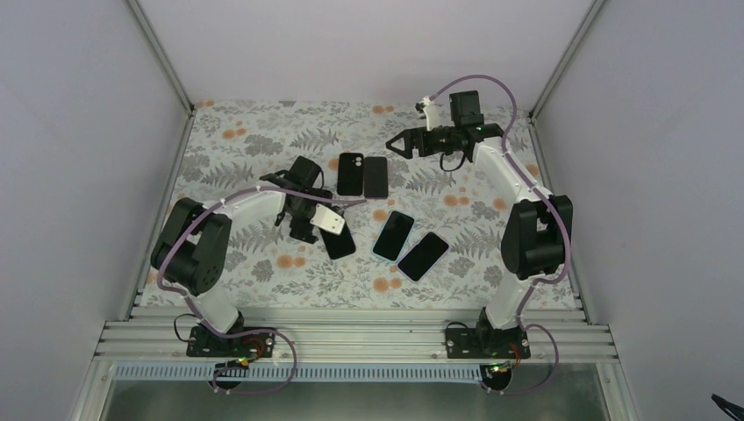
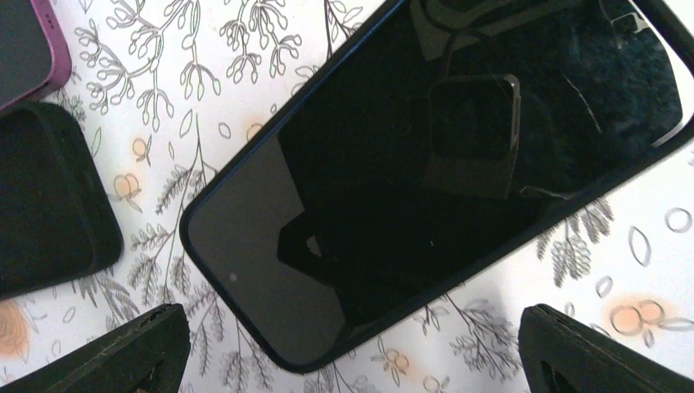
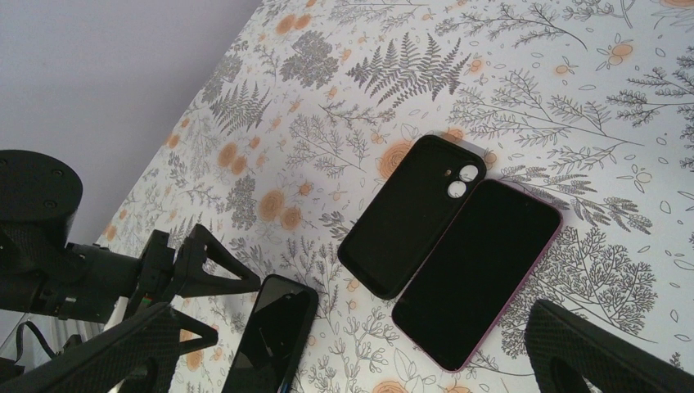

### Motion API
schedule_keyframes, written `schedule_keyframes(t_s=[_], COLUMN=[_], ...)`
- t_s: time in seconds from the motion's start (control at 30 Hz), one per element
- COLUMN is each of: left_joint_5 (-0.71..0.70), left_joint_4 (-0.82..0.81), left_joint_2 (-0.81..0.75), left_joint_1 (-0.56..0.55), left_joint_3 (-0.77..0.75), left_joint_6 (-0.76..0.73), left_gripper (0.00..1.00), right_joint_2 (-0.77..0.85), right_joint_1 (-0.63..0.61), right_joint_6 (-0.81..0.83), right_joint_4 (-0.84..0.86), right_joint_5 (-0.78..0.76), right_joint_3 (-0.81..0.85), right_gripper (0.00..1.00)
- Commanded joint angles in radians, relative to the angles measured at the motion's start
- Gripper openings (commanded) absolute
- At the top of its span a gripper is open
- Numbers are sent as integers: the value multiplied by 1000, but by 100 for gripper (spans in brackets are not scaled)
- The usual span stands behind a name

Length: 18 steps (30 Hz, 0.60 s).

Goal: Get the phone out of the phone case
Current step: Pick up the phone at the center of the board.

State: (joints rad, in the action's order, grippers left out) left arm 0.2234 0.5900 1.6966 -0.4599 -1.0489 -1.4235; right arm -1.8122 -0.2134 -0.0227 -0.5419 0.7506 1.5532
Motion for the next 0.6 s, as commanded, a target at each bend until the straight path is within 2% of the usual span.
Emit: schedule_keyframes(t_s=[0.0,0.4,0.57], left_joint_5=[-24,-33,23], left_joint_4=[-60,-85,7], left_joint_2=[40,133,199], left_joint_1=[-28,-97,-113], left_joint_3=[1,-60,-155], left_joint_6=[-2,-5,7], left_gripper=[100,100,100], right_joint_2=[35,42,47], right_joint_1=[13,31,36], right_joint_6=[10,6,6], right_joint_4=[19,25,24], right_joint_5=[38,56,59], right_joint_3=[-9,-21,-28], right_gripper=[99,99,99])
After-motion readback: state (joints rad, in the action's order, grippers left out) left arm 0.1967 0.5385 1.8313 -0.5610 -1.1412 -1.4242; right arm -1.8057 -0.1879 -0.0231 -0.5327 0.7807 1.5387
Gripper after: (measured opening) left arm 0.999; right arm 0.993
